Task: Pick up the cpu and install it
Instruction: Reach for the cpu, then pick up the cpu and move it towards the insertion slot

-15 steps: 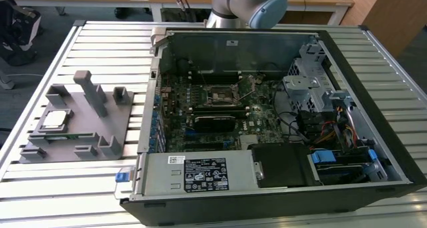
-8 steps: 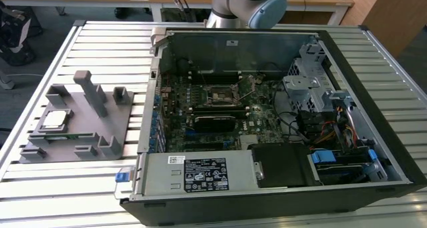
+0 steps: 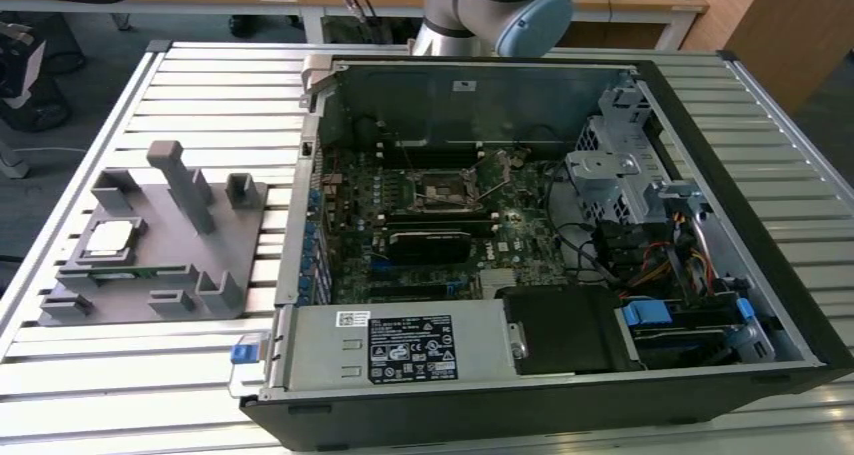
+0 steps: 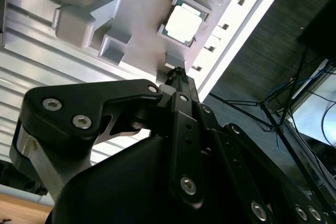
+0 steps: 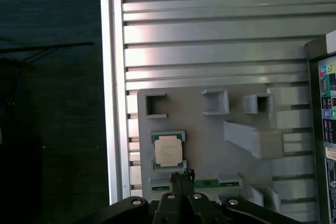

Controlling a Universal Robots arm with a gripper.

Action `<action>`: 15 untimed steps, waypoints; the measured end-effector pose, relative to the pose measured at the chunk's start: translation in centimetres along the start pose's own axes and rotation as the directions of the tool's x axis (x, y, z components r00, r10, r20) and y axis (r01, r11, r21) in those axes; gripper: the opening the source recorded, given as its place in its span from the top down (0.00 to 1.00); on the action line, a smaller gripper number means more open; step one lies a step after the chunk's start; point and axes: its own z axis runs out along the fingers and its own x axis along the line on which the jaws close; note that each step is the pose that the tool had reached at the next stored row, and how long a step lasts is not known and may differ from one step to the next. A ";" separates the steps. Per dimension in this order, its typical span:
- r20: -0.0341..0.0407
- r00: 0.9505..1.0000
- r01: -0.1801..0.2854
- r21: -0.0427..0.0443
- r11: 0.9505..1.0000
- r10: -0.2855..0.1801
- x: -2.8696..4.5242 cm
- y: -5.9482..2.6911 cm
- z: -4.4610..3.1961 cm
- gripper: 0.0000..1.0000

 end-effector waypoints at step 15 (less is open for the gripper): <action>-0.007 1.000 0.000 0.001 1.000 0.000 0.67 -0.11 0.55 0.89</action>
